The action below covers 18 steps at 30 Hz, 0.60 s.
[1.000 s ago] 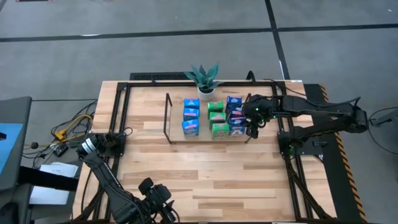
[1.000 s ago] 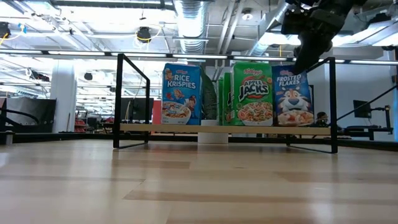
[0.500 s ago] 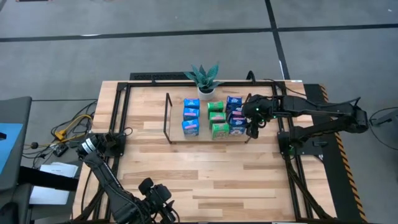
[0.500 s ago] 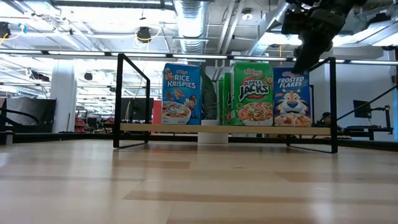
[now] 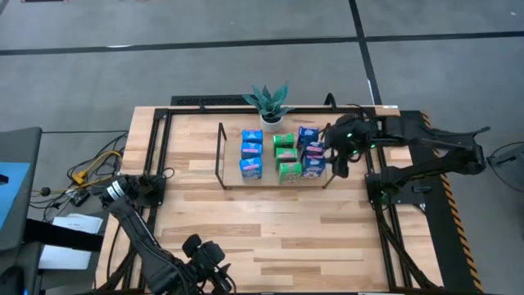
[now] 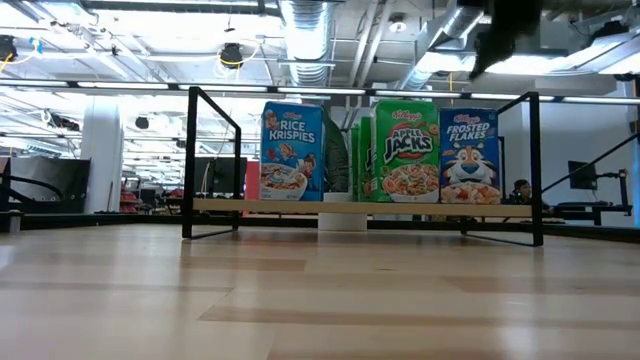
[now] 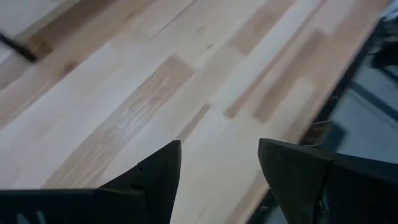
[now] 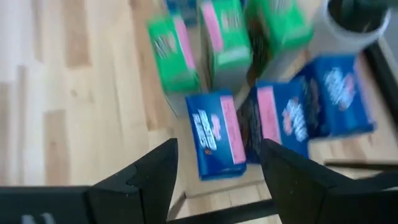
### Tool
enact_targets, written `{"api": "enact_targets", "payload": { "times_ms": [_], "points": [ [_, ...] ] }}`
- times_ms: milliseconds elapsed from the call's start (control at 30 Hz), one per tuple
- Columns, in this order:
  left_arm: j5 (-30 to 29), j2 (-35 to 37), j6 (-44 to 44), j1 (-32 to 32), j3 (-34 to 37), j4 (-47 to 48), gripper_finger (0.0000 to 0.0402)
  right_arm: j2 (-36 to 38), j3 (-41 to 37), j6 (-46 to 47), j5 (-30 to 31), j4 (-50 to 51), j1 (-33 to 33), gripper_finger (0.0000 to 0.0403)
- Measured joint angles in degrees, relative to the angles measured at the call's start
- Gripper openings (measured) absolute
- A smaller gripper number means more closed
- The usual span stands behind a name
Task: Stack cereal on shelf
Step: Return to Home Position
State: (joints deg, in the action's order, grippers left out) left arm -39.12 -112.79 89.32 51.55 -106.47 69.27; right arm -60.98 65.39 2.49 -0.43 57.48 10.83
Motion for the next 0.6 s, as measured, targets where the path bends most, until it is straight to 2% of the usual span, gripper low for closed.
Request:
{"api": "enact_targets", "payload": {
  "times_ms": [133, 267, 333, 400, 500, 600],
  "points": [
    [0.0, 1.9, -7.5, -1.0, -5.1, -0.4, 0.0203, 2.5, 6.2, -1.2, -1.6, 1.6, -0.3, 0.0251],
    [3.7, 4.1, -21.6, -2.7, -13.3, -0.5, 0.0203, 7.7, 11.2, -4.4, -1.7, 4.5, -1.2, 0.0245],
    [2.0, 5.5, -26.6, -3.8, -18.6, 2.9, 0.0203, 11.1, 12.8, -6.4, -1.6, 6.4, -1.6, 0.0245],
    [-4.4, 6.9, -28.8, -4.4, -23.7, 8.6, 0.0203, 14.8, 13.1, -7.9, -0.8, 6.9, -1.6, 0.0245],
    [-17.6, 8.7, -34.3, -4.4, -28.8, 15.9, 0.0203, 22.2, 11.4, -7.0, 3.1, 4.8, -1.1, 0.0245],
    [-28.1, 13.3, -34.4, -3.5, -25.3, 20.8, 0.0203, 31.6, 6.1, -5.0, 5.2, -1.0, -0.5, 0.0245]
  ]
}}
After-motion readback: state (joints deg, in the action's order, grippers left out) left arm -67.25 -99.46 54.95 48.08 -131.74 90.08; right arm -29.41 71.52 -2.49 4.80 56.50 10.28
